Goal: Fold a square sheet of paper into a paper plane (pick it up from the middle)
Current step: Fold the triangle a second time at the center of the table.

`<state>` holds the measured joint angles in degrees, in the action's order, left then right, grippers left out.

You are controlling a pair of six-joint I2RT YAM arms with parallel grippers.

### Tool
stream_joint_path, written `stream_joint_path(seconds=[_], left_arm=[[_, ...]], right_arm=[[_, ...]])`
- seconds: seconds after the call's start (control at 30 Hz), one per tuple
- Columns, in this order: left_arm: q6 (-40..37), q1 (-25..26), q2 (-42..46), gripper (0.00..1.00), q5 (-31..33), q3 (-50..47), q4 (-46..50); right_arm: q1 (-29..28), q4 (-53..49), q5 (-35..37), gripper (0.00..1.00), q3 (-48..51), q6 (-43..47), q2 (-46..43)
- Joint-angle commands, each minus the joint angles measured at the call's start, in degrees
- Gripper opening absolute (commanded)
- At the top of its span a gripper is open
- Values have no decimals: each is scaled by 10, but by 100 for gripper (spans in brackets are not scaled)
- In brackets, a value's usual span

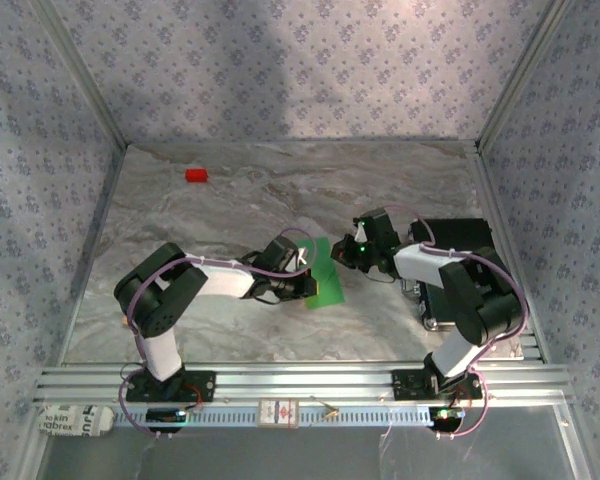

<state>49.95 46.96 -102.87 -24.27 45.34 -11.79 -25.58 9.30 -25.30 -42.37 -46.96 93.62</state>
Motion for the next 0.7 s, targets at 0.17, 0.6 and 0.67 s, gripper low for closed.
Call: stream_joint_path(seconds=[0.17, 0.6, 0.67], left_arm=[[-28, -11, -9, 0, 13, -15, 111], [-4, -14, 38, 6, -21, 34, 94], [7, -14, 36, 6, -26, 46, 84]], right_arm=[[-22, -10, -1, 0, 16, -2, 35], [-20, 11, 35, 0, 61, -17, 43], [-22, 11, 37, 0, 61, -19, 43]])
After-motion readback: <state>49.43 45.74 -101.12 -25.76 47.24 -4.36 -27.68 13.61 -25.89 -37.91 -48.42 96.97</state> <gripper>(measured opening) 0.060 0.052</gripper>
